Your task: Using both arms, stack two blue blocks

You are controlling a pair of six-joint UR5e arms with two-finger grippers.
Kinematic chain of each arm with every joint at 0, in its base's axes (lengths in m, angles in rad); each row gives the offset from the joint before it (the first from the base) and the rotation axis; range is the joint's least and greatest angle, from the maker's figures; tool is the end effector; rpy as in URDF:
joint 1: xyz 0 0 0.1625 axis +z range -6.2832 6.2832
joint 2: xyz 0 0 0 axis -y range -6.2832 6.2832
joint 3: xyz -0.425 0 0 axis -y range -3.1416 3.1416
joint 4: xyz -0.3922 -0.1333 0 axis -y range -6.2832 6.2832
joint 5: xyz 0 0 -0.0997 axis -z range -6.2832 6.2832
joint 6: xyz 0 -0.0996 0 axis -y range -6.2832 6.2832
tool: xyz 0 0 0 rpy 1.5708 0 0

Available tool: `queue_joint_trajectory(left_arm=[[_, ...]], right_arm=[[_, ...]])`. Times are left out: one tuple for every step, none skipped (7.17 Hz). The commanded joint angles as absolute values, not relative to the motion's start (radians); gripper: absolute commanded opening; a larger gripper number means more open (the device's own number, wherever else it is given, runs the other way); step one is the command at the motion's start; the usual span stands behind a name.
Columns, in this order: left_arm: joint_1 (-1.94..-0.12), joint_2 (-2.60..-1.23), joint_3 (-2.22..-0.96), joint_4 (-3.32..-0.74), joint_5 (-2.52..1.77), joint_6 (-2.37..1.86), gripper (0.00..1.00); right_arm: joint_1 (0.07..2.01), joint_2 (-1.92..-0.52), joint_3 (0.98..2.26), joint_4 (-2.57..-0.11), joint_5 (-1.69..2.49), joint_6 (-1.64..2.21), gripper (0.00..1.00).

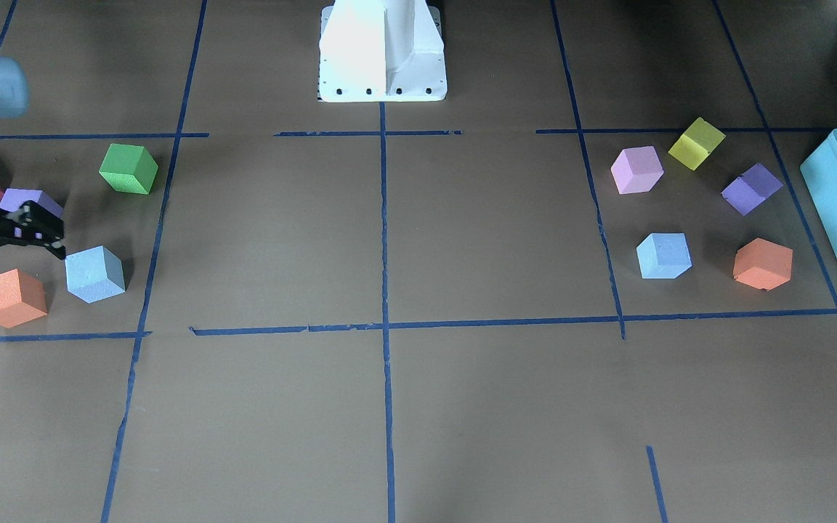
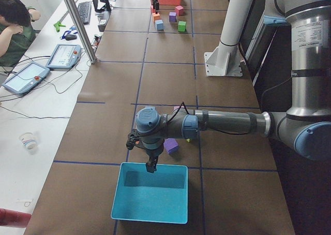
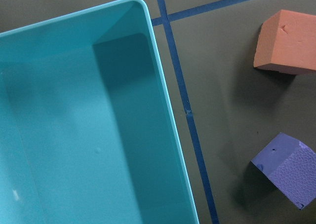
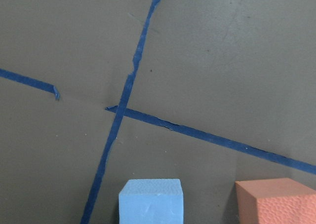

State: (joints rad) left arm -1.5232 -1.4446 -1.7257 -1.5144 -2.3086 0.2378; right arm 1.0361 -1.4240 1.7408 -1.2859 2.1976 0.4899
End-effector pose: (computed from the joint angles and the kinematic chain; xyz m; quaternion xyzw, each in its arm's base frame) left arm -0.0455 -0.4388 0.6493 0.0214 0.3602 0.1277 0.9239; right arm -0.2223 -0.5223 0.4708 0.1014 -0.3948 -0.1117 0.9063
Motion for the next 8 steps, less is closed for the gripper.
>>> queue_joint_trajectory(left_arm=[[-1.523,-1.445,-1.726,-1.514,-2.309,0.238,1.0],[-1.523,-1.445,-1.726,-1.514,-2.309,0.238,1.0],[-1.523,-1.445,-1.726,-1.514,-2.309,0.238,1.0],[-1.523,-1.445,-1.726,-1.514,-2.309,0.238,1.0],[-1.523,-1.445,-1.726,-1.514,-2.309,0.238,1.0],[-1.523,-1.445,-1.726,-1.514,-2.309,0.238,1.0],[-1.523,-1.443,-1.726,-1.514,-2.309,0.238,1.0],[-1.523,-1.445,-1.726,-1.514,-2.309,0.238,1.0]], right_arm=[[0.959,-1.433,1.715,-1.206,2.133,0.572,1.0],[0.942,-1.436,1.703,-1.206,2.117,0.572,1.0],[0.927,-1.437,1.684,-1.206,2.115,0.571,1.0],[0.919,-1.439,1.675,-1.206,2.111,0.569,1.0],[0.91,-1.446,1.668,-1.206,2.106,0.569,1.0],[0.896,-1.447,1.655,-1.206,2.092,0.571,1.0],[0.876,-1.447,1.631,-1.204,2.088,0.571,1.0],[0.868,-1.444,1.62,-1.204,2.08,0.572,0.92]])
